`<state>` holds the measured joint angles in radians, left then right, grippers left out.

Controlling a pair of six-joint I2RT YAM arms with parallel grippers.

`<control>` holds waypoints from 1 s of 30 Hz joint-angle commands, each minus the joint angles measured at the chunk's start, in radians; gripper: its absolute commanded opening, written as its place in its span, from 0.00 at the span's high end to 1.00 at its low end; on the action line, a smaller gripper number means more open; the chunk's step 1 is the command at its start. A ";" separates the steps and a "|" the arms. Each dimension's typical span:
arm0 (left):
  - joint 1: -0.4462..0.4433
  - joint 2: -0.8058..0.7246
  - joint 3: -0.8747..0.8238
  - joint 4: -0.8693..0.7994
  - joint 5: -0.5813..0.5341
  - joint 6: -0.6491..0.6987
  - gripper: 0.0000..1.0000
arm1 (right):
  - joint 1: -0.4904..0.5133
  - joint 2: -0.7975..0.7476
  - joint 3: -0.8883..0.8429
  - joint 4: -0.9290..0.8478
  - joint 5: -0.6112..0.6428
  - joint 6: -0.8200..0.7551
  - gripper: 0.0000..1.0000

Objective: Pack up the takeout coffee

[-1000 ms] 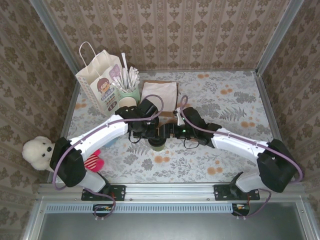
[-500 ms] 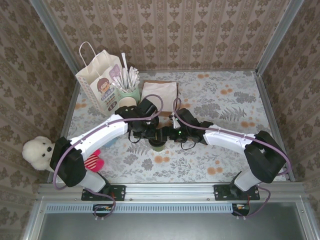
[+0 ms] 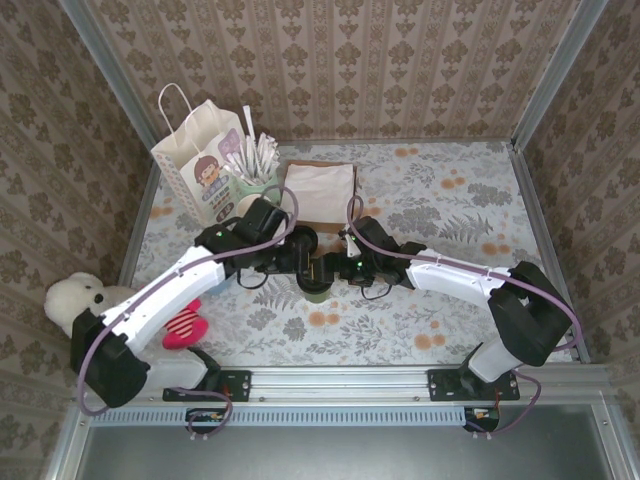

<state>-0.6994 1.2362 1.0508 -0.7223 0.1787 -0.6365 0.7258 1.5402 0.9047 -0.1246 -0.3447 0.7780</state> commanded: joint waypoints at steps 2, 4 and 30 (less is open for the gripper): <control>0.060 -0.100 -0.093 0.053 -0.005 -0.033 0.30 | 0.010 0.025 0.009 -0.097 0.052 0.013 0.12; 0.097 -0.123 -0.146 0.083 0.041 -0.050 0.23 | 0.010 0.022 0.008 -0.106 0.059 0.013 0.12; 0.321 -0.177 -0.557 0.611 0.549 -0.270 0.41 | 0.024 0.062 0.042 -0.135 0.059 0.025 0.11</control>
<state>-0.3897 1.0489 0.5037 -0.1539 0.6811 -0.8913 0.7410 1.5661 0.9440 -0.1616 -0.3264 0.7967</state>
